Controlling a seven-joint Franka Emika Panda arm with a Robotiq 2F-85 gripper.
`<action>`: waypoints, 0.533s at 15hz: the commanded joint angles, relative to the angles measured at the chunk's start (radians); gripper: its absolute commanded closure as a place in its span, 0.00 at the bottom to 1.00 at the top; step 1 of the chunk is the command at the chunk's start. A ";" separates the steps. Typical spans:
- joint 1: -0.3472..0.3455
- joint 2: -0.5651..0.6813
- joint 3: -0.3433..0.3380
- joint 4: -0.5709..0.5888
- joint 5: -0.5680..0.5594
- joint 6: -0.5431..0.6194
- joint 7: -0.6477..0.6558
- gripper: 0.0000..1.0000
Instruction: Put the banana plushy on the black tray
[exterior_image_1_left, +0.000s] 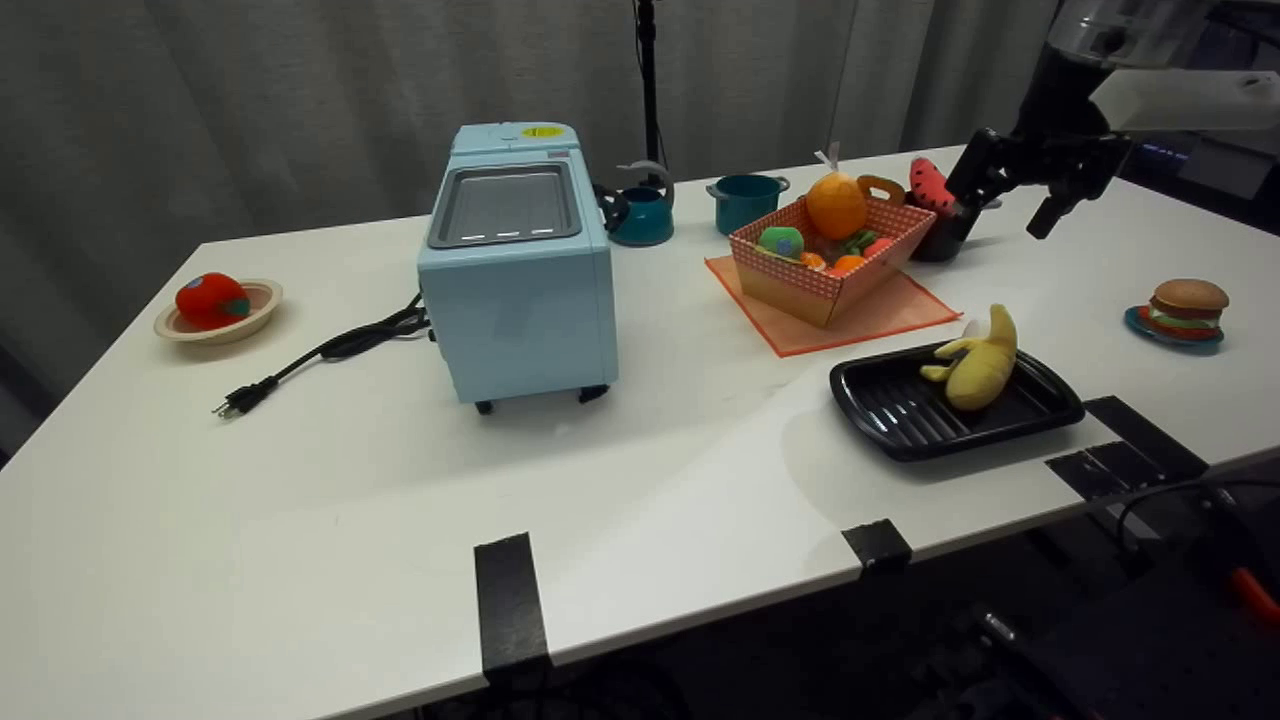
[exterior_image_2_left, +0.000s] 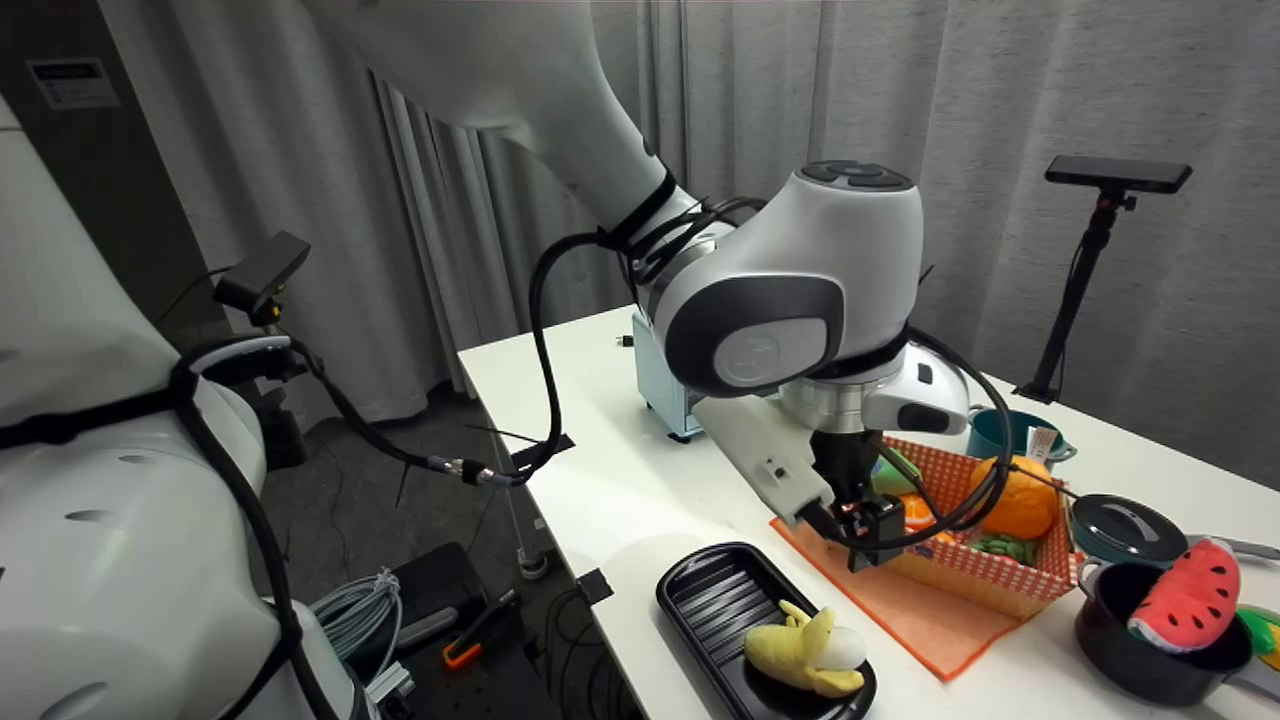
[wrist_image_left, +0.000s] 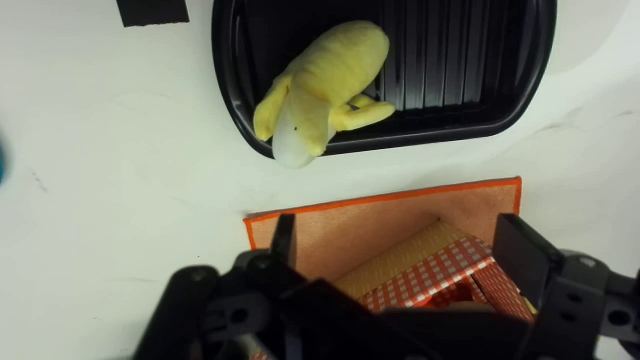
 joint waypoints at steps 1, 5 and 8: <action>0.024 -0.079 -0.031 -0.040 0.035 -0.025 -0.045 0.00; 0.028 -0.104 -0.039 -0.053 0.034 -0.012 -0.049 0.00; 0.030 -0.119 -0.043 -0.058 0.036 -0.009 -0.041 0.00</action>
